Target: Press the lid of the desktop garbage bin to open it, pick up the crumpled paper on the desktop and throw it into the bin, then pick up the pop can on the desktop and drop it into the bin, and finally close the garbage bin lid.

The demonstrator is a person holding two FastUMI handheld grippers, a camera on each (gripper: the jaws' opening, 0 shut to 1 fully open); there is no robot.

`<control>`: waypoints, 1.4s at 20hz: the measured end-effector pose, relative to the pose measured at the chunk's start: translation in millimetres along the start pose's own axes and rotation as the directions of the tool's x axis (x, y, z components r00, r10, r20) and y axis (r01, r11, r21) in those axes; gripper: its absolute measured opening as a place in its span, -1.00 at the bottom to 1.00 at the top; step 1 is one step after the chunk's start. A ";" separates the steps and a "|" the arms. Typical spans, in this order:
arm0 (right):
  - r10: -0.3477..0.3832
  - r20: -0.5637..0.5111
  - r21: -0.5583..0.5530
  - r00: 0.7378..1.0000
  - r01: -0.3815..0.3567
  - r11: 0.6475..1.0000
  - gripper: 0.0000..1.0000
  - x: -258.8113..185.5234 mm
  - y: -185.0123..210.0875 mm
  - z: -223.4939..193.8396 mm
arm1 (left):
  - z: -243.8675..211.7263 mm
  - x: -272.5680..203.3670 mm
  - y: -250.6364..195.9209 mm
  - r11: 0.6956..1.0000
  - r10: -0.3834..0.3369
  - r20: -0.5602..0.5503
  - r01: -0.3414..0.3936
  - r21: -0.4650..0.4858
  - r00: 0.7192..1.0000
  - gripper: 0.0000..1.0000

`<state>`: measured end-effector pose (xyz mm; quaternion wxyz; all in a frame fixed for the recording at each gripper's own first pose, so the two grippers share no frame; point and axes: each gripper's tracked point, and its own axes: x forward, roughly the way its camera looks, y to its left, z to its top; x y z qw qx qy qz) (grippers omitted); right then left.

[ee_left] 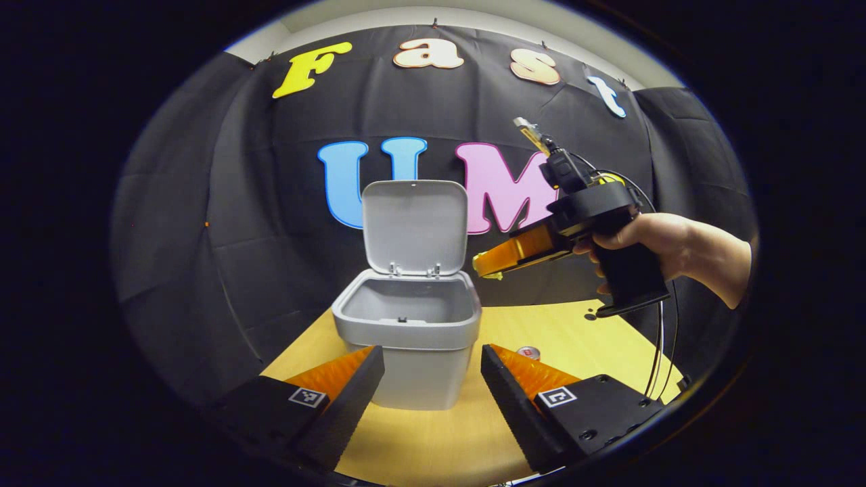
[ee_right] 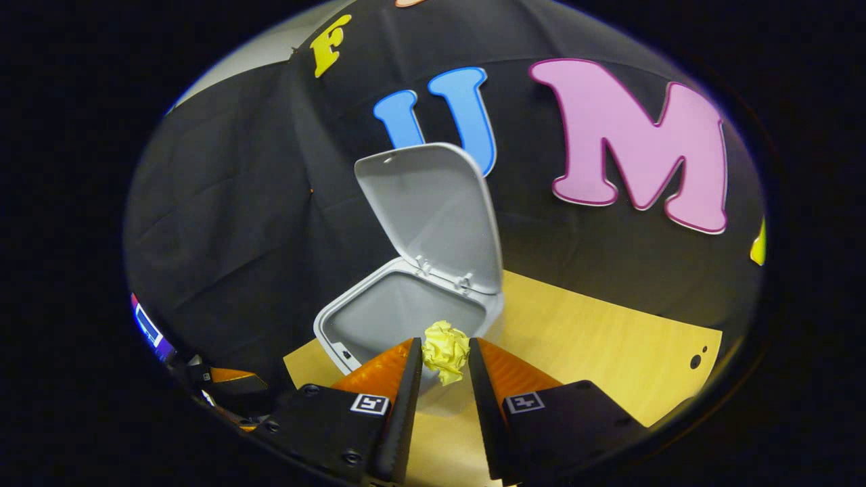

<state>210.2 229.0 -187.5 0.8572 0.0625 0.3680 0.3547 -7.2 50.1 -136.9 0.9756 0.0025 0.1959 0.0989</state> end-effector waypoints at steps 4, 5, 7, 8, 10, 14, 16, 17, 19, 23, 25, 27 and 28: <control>0.041 -0.051 -0.028 0.998 -0.042 0.999 -0.05 37.5 21.5 -12.1 | -5.4 -5.5 11.7 0.999 0.034 -0.013 -0.034 -0.031 0.999 0.95; 0.040 -0.062 -0.042 0.997 -0.043 0.998 -0.05 42.0 23.6 -16.5 | -8.2 -6.8 14.9 0.999 0.042 -0.020 -0.043 -0.031 0.999 0.95; 0.038 -0.072 -0.063 0.997 -0.043 0.997 -0.05 49.6 25.3 -21.1 | -14.5 -7.9 21.9 0.998 0.063 -0.038 -0.064 -0.021 0.997 0.95; 0.037 -0.074 -0.067 0.997 -0.042 0.997 -0.05 52.8 25.1 -22.7 | -16.7 -8.3 24.2 0.997 0.069 -0.048 -0.070 -0.017 0.996 0.95; 0.038 -0.063 -0.050 0.997 -0.041 0.998 -0.29 56.8 23.4 -20.8 | -18.3 -10.2 25.2 0.997 0.072 -0.058 -0.074 -0.016 0.996 0.95; 0.036 -0.007 -0.001 0.999 -0.036 0.999 0.95 51.6 18.7 -7.0 | -21.6 -12.9 21.1 0.997 0.071 -0.066 -0.072 -0.019 0.995 0.95; 0.007 0.027 -0.011 1.000 -0.006 1.000 0.96 39.9 6.9 -0.5 | -21.0 -13.3 14.1 0.998 0.053 -0.057 -0.055 -0.023 0.997 0.95; -0.010 0.043 -0.017 0.999 0.011 1.000 0.96 31.4 0.8 1.3 | -23.3 -12.7 10.5 0.999 0.039 -0.055 -0.041 -0.027 0.998 0.94; -0.055 0.096 -0.026 0.994 0.058 0.998 0.95 5.6 -14.8 7.4 | -30.0 -8.1 0.2 1.000 0.004 -0.057 -0.006 -0.029 0.998 0.93; -0.178 0.201 -0.022 0.963 0.186 0.982 0.95 -62.9 -55.7 10.6 | -53.0 10.0 -30.5 0.997 -0.079 -0.078 0.080 0.007 0.994 0.96; -0.263 0.247 0.002 0.933 0.270 0.963 0.95 -102.0 -82.1 7.6 | -69.1 22.2 -50.2 0.991 -0.123 -0.095 0.128 0.038 0.988 0.96; -0.343 0.285 0.033 0.895 0.348 0.937 0.96 -136.9 -107.3 1.8 | -86.1 37.1 -71.5 0.981 -0.176 -0.121 0.184 0.058 0.977 0.96; -0.384 0.300 0.048 0.873 0.388 0.920 0.96 -155.6 -120.3 -2.2 | -94.0 45.1 -83.8 0.976 -0.200 -0.132 0.209 0.064 0.971 0.96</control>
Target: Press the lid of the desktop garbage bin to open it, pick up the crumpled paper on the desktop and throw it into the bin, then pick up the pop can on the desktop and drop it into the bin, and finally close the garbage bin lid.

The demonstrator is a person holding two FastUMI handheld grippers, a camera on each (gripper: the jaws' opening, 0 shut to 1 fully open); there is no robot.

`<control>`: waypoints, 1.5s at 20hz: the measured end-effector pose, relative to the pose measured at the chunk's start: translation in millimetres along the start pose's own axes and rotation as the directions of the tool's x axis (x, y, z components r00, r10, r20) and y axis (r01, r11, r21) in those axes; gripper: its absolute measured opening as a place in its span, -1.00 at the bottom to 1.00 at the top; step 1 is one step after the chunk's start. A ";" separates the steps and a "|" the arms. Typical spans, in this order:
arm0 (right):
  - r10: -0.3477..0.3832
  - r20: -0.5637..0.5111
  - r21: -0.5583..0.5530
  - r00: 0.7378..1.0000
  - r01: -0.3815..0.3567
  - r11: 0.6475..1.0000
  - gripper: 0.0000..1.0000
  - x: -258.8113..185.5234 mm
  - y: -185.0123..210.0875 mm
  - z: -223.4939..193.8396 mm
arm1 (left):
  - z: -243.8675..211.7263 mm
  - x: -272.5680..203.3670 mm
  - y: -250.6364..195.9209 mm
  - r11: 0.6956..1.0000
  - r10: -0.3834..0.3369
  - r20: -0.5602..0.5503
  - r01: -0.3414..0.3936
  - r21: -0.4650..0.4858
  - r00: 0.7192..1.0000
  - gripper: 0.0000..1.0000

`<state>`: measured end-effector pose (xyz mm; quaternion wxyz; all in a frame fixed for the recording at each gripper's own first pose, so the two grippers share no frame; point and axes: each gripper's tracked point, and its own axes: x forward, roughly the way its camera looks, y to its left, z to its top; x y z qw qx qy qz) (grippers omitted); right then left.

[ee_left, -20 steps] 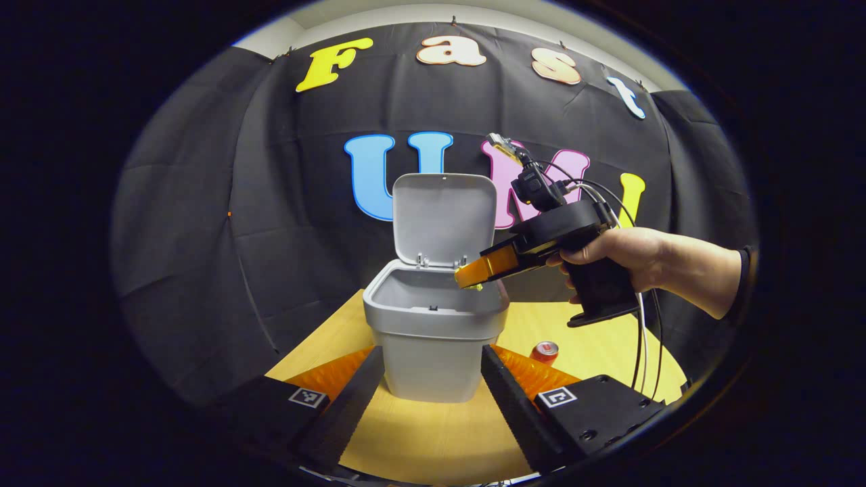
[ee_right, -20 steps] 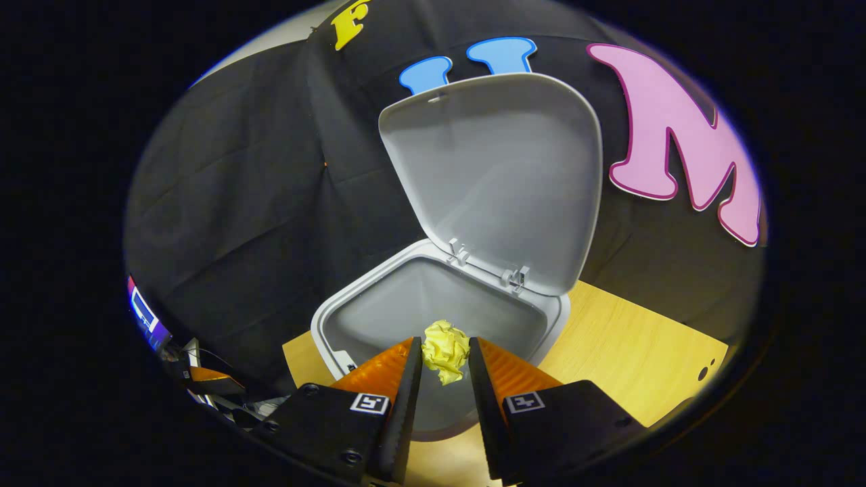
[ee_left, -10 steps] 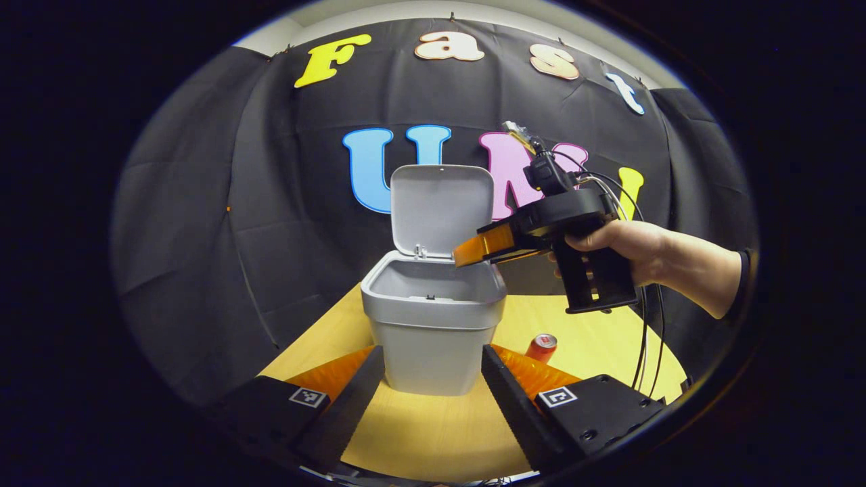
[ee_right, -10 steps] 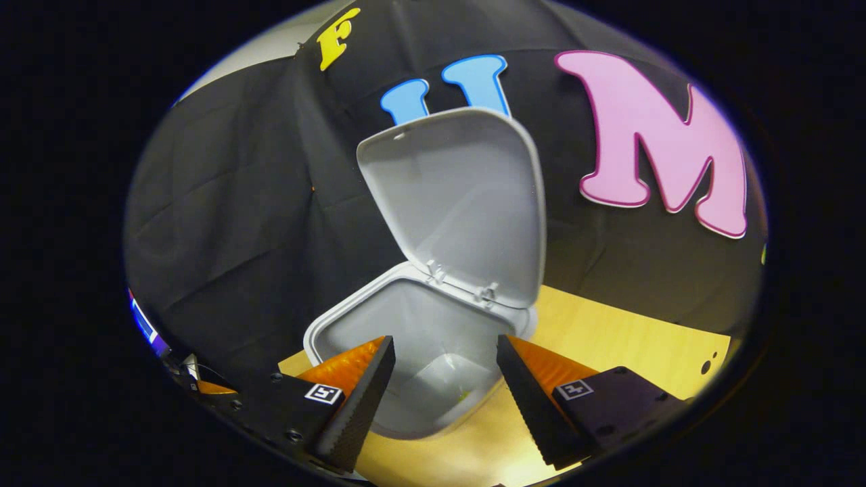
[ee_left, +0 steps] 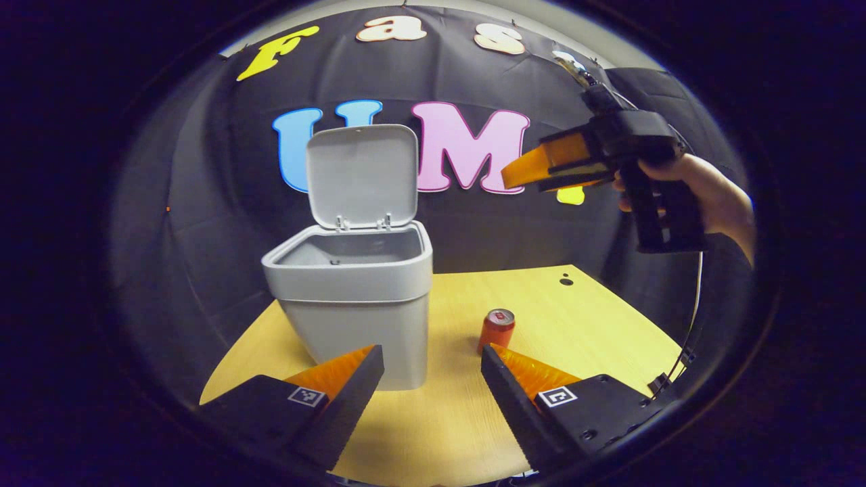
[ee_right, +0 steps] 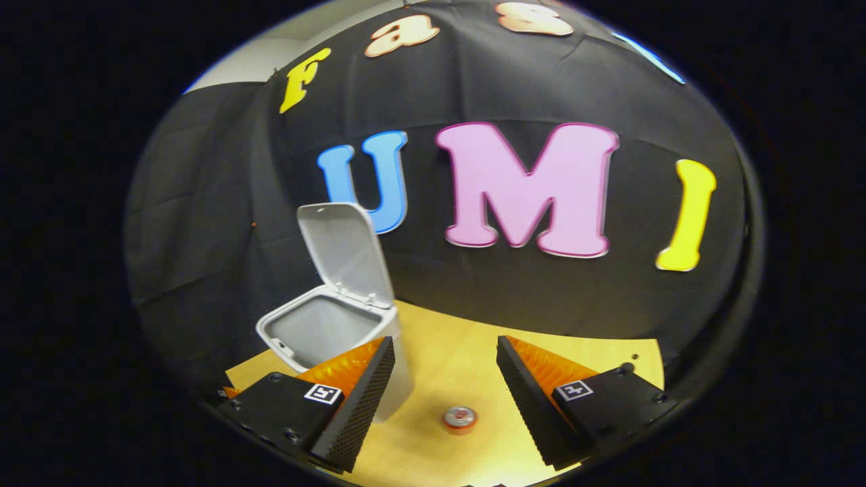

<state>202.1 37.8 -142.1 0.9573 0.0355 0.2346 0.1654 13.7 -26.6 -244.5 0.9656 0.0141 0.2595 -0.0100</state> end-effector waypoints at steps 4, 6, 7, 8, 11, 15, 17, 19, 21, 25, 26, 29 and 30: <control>-0.211 0.068 0.015 0.975 0.211 0.977 0.96 -42.9 -79.6 -6.5 | -12.9 49.6 -34.9 0.997 -0.071 -0.004 0.071 0.041 0.997 0.96; -0.291 0.094 0.053 0.952 0.287 0.957 0.96 -63.3 -110.2 -11.6 | -22.8 77.4 -50.7 0.995 -0.094 -0.010 0.094 0.046 0.996 0.96; -0.323 0.105 0.077 0.941 0.316 0.946 0.96 -71.2 -121.9 -14.9 | -28.6 89.6 -57.4 0.994 -0.097 -0.017 0.098 0.051 0.995 0.96; -0.348 0.116 0.094 0.930 0.339 0.936 0.96 -78.7 -132.5 -18.0 | -32.4 102.2 -62.7 0.993 -0.091 -0.018 0.092 0.067 0.996 0.96; -0.428 0.134 0.085 0.894 0.420 0.904 0.96 -96.7 -169.2 -35.8 | -44.6 140.7 -80.2 0.990 -0.088 -0.004 0.088 0.107 0.996 0.96; -0.502 0.080 0.101 0.861 0.494 0.863 0.96 -118.4 -197.4 -69.6 | -68.9 189.8 -100.8 0.990 -0.097 -0.020 0.098 0.099 0.995 0.93; -0.509 0.069 0.086 0.858 0.504 0.860 0.96 -119.2 -204.4 -87.2 | -76.5 212.5 -101.4 0.990 -0.075 -0.019 0.077 0.120 0.997 0.94; -0.502 0.030 0.042 0.864 0.501 0.864 0.96 -116.5 -209.1 -107.0 | -79.2 229.6 -100.8 0.989 -0.050 -0.005 0.050 0.137 0.999 0.94; -0.503 -0.005 0.006 0.864 0.503 0.864 0.96 -112.8 -212.5 -122.4 | -80.7 245.1 -104.5 0.989 -0.050 0.000 0.050 0.139 0.999 0.94; -0.497 -0.028 0.009 0.867 0.498 0.867 0.97 -108.3 -216.6 -134.1 | -85.4 262.3 -106.9 0.991 -0.057 -0.009 0.057 0.120 0.998 0.94; -0.493 -0.034 0.018 0.869 0.494 0.869 0.96 -106.0 -217.2 -136.4 | -89.0 264.9 -105.2 0.992 -0.053 -0.014 0.054 0.118 0.998 0.94; -0.483 -0.048 0.022 0.874 0.485 0.874 0.96 -98.2 -216.2 -141.8 | -93.6 266.9 -102.1 0.993 -0.048 -0.028 0.050 0.104 0.998 0.86; -0.482 -0.057 0.011 0.874 0.483 0.875 0.96 -95.4 -216.3 -145.6 | -94.6 266.7 -101.3 0.993 -0.048 -0.032 0.052 0.103 0.998 0.84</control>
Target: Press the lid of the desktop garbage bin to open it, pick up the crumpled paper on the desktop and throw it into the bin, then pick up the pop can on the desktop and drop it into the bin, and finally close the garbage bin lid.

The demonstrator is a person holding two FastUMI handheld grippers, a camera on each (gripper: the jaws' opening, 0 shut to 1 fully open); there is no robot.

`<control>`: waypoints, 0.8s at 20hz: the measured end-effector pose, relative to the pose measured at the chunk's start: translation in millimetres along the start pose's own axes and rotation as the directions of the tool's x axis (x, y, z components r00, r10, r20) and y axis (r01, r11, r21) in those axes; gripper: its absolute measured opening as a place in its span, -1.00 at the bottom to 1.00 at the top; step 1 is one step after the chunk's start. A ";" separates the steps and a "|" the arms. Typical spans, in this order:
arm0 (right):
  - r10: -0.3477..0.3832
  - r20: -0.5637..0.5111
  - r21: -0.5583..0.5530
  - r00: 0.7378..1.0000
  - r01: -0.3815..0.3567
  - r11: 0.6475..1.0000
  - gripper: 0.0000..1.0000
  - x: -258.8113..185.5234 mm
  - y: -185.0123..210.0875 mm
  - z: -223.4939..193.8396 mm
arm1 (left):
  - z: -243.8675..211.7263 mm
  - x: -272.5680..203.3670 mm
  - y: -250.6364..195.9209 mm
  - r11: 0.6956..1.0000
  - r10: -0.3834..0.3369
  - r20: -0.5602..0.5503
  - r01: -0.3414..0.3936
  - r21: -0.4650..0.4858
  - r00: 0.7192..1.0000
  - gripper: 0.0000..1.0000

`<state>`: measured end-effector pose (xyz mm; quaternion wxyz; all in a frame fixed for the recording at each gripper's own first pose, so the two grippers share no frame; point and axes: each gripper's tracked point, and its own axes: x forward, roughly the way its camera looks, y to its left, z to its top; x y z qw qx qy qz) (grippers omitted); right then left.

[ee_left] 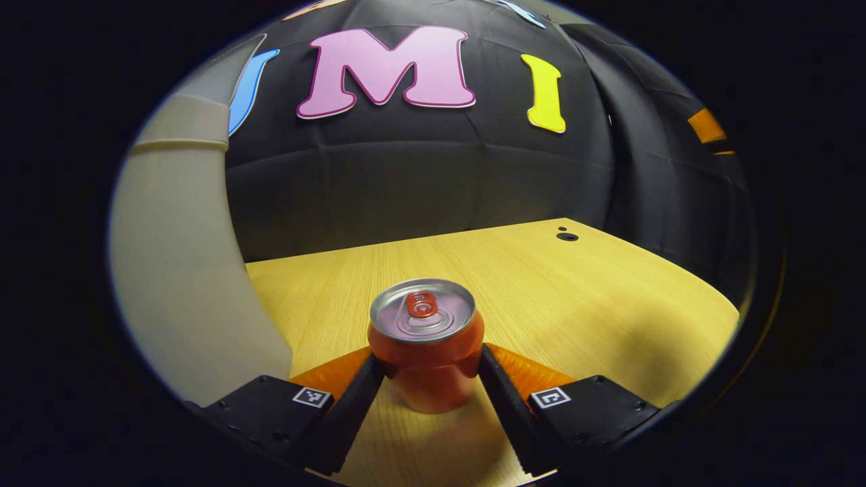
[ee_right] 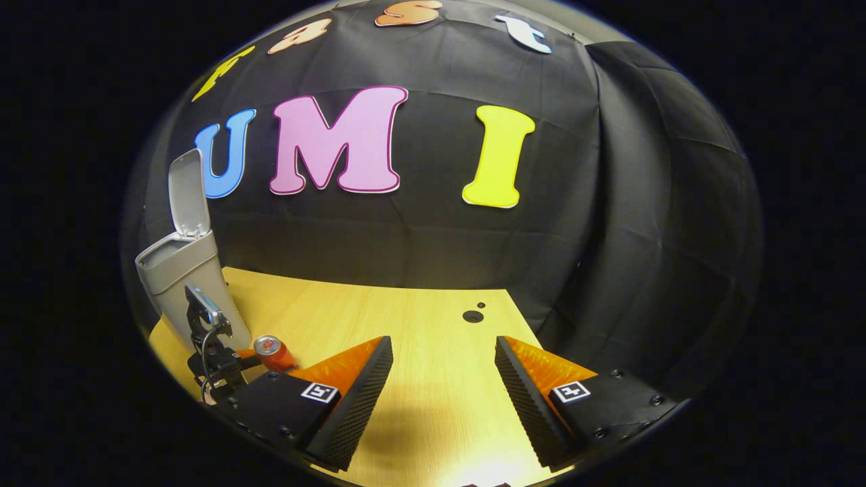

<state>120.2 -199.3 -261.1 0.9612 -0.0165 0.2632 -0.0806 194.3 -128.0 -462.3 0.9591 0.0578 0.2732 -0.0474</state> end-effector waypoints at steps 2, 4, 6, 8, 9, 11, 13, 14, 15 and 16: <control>0.003 -0.018 -0.024 1.000 -0.003 1.000 0.96 1.5 1.2 -5.9 | 3.2 -9.0 -2.1 1.000 -0.009 -0.006 0.009 0.012 1.000 0.78; 0.009 -0.018 -0.022 1.000 -0.010 1.000 0.96 -1.1 2.2 -3.7 | 19.7 -22.5 -6.4 0.999 -0.033 0.016 0.032 0.029 0.999 0.78; 0.017 -0.020 0.004 1.000 -0.017 1.000 0.96 -3.8 3.6 1.7 | 38.9 -40.0 -7.1 0.998 -0.034 0.030 0.033 0.053 0.999 0.78; 0.022 -0.037 0.021 0.999 -0.021 1.000 0.96 -7.0 3.1 4.5 | 67.8 -62.7 -12.9 0.997 -0.053 0.068 0.049 0.055 0.996 0.78; 0.023 -0.038 0.028 0.999 -0.022 0.999 0.96 -8.8 2.7 8.4 | 84.3 -74.7 -14.4 0.997 -0.060 0.086 0.056 0.052 0.994 0.77; 0.031 -0.029 0.036 0.999 -0.030 0.999 0.96 -14.4 1.9 20.1 | 114.6 -97.7 -15.2 0.997 -0.069 0.115 0.065 0.042 0.991 0.77; 0.034 -0.016 0.033 0.999 -0.034 0.999 0.96 -22.2 1.7 31.5 | 147.1 -120.3 -10.3 0.998 -0.060 0.137 0.055 0.040 0.989 0.77; 0.040 -0.008 0.029 0.999 -0.040 0.999 0.96 -27.3 3.4 37.1 | 166.4 -131.7 -8.6 0.998 -0.059 0.162 0.054 0.034 0.985 0.77; 0.047 -0.002 0.025 0.999 -0.047 0.999 0.96 -32.6 6.0 41.5 | 187.1 -144.8 -5.7 0.998 -0.057 0.186 0.053 0.029 0.981 0.77; 0.060 -0.001 0.023 0.998 -0.060 0.998 0.95 -38.8 9.5 45.2 | 205.8 -156.3 -1.2 0.999 -0.052 0.210 0.048 0.025 0.976 0.77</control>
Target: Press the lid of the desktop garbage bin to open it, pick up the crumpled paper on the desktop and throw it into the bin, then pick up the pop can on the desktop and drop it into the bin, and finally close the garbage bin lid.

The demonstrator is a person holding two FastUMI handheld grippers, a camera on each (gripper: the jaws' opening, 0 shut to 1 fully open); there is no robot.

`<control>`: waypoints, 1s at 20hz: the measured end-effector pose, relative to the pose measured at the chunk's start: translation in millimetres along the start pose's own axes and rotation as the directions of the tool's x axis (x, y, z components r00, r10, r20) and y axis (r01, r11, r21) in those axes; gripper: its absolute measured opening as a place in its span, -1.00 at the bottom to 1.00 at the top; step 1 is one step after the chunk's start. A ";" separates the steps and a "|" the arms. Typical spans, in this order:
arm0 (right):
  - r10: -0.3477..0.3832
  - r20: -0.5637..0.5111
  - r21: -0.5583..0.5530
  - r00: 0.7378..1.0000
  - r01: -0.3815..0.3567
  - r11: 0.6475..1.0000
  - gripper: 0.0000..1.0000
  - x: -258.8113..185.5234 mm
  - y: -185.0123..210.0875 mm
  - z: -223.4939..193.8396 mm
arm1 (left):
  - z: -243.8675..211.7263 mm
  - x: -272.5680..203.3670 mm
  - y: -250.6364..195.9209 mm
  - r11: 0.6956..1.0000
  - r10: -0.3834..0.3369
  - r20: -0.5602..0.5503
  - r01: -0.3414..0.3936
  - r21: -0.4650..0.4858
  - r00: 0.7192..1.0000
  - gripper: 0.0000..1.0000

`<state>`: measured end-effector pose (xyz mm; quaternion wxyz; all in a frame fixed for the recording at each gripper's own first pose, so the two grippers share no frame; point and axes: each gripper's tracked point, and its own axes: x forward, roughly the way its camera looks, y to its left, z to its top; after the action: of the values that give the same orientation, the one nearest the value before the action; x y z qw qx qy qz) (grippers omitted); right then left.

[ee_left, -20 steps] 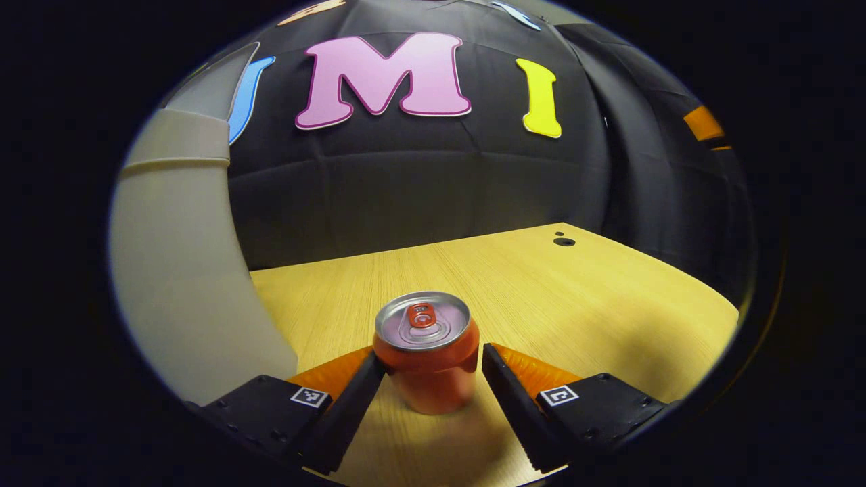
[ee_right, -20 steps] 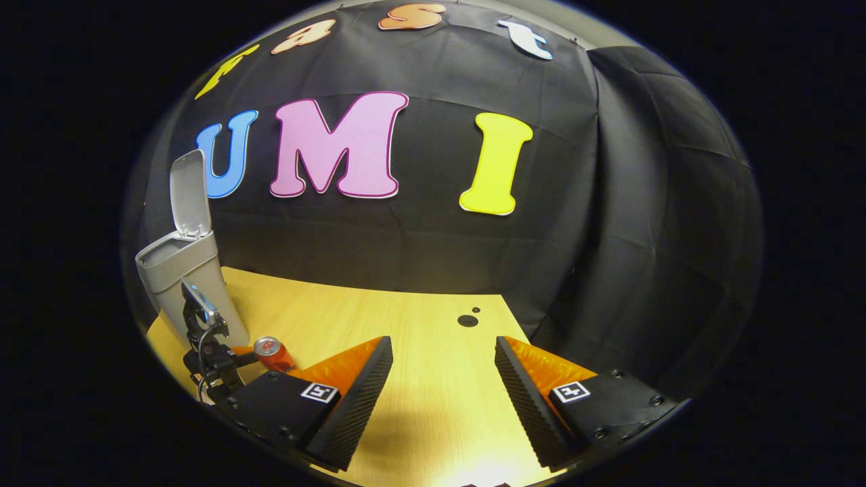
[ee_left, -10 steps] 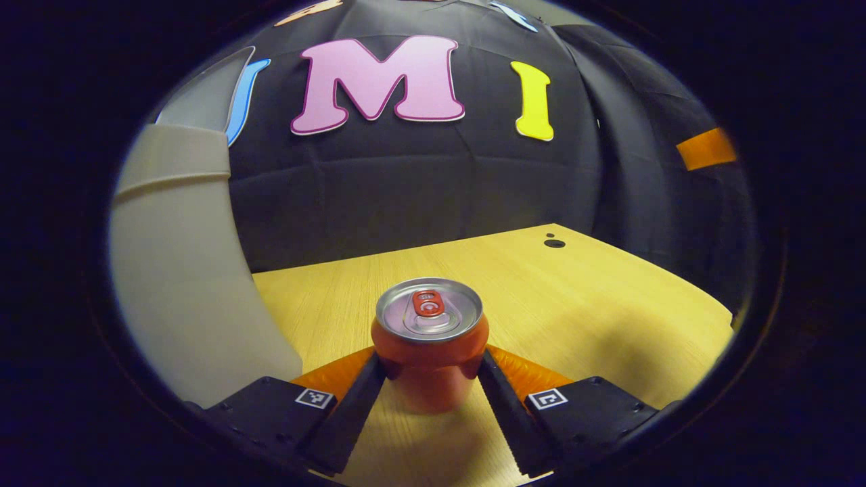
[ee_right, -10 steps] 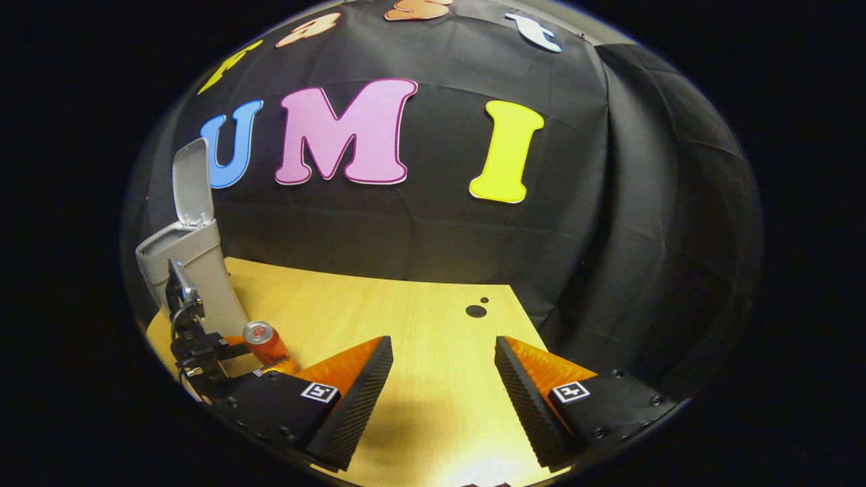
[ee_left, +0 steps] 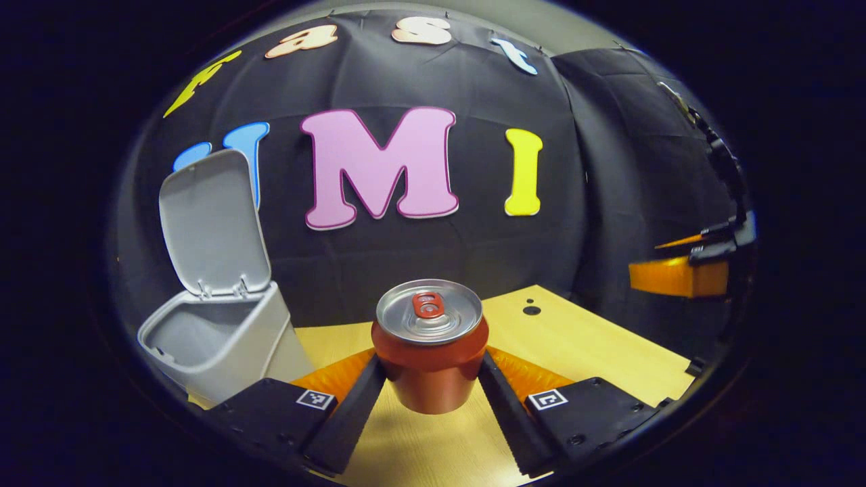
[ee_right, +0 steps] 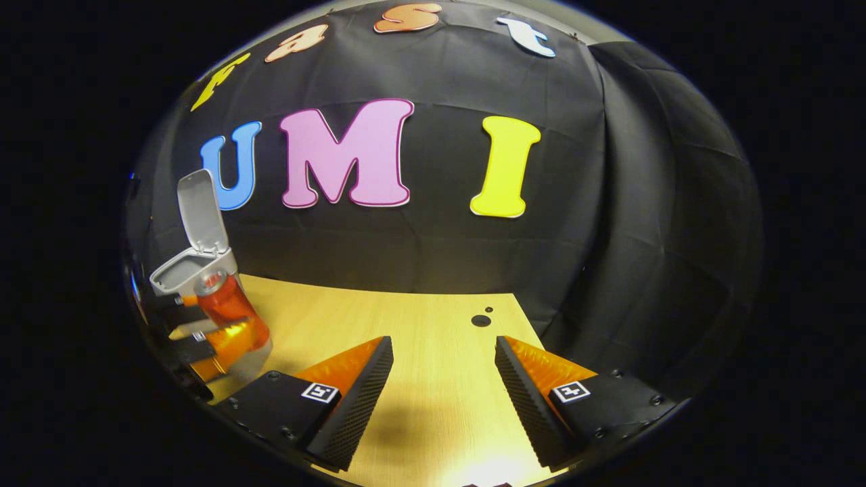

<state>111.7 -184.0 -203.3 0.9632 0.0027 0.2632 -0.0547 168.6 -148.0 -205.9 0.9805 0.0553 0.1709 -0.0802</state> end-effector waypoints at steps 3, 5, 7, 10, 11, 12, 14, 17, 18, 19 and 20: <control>0.033 0.004 0.003 0.999 -0.033 0.999 0.96 -14.9 12.4 7.8 | 49.4 -21.2 23.2 0.999 0.035 0.041 -0.035 0.007 0.999 0.77; 0.039 0.012 0.009 0.999 -0.040 0.999 0.96 -25.1 18.8 11.5 | 79.1 -33.6 42.8 0.997 0.071 0.064 -0.070 -0.010 0.995 0.77; 0.072 0.026 0.015 0.997 -0.073 0.997 0.95 -34.1 34.2 15.8 | 100.9 -44.0 70.0 0.993 0.119 0.093 -0.118 -0.013 0.989 0.77; 0.118 0.028 -0.002 0.993 -0.118 0.993 0.96 -38.9 55.0 19.4 | 112.2 -54.1 117.3 0.977 0.211 0.121 -0.214 0.014 0.970 0.76; 0.133 0.031 -0.005 0.991 -0.133 0.991 0.96 -39.7 60.1 21.5 | 111.4 -55.6 129.1 0.973 0.227 0.122 -0.231 0.015 0.966 0.76; 0.146 0.034 -0.005 0.989 -0.146 0.989 0.96 -39.3 64.8 24.5 | 107.6 -54.3 141.2 0.969 0.242 0.119 -0.245 0.012 0.963 0.76; 0.165 0.040 -0.007 0.985 -0.165 0.986 0.96 -40.8 70.2 30.0 | 93.8 -49.5 166.0 0.962 0.274 0.102 -0.274 -0.018 0.956 0.76; 0.157 0.064 -0.019 0.986 -0.156 0.988 0.96 -43.9 59.4 37.6 | 70.3 -40.9 197.1 0.948 0.316 0.091 -0.310 -0.075 0.944 0.77; 0.148 0.075 -0.015 0.986 -0.148 0.989 0.96 -46.2 52.2 38.8 | 60.6 -39.1 206.6 0.943 0.328 0.084 -0.322 -0.080 0.941 0.77; 0.136 0.086 -0.005 0.987 -0.136 0.991 0.96 -48.1 43.9 39.7 | 53.2 -36.1 214.8 0.939 0.340 0.077 -0.335 -0.079 0.937 0.77; 0.119 0.087 0.007 0.989 -0.120 0.993 0.96 -49.4 34.6 37.4 | 46.3 -34.2 223.9 0.932 0.359 0.062 -0.355 -0.076 0.931 0.77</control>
<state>92.1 -145.8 -146.9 0.9752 0.0217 0.2201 0.0016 191.4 70.1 -132.7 0.9857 0.0511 0.1235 0.1028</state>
